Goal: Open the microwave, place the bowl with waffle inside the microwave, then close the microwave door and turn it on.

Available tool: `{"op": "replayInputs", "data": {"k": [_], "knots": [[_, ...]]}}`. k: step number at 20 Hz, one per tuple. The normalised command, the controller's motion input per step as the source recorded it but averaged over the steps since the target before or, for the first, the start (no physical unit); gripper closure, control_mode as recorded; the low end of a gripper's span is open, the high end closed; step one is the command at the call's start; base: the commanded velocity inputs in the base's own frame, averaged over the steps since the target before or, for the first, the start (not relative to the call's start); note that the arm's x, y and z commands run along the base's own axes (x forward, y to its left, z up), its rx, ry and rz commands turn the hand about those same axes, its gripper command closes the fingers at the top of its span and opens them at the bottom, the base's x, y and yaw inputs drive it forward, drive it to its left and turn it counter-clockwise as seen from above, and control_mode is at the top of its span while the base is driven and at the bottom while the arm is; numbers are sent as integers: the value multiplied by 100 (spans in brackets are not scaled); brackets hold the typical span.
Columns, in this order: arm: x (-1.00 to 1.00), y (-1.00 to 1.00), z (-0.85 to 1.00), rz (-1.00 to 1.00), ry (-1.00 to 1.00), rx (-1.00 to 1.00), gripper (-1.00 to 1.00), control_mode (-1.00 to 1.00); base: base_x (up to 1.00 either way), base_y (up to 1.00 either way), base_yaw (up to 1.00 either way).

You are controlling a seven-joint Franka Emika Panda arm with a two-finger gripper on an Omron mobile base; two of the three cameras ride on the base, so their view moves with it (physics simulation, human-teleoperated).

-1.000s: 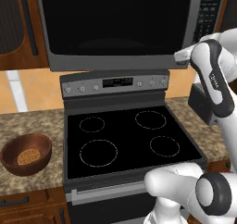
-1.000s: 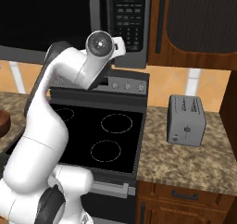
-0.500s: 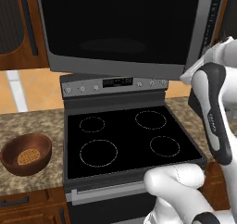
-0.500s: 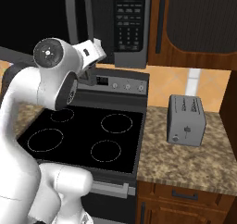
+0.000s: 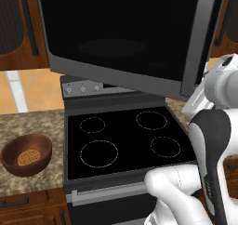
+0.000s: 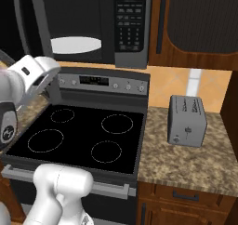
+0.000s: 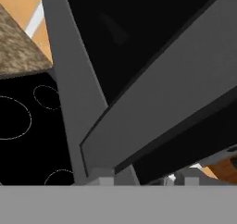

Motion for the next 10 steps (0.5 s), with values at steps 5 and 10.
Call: {"op": "replayInputs", "data": {"k": [5, 10], "knots": [[-100, 100, 0, 5, -2, -21, 100, -100, 0, 0, 0], [-88, 100, 0, 5, -5, -17, 100, -100, 0, 0, 0]]}}
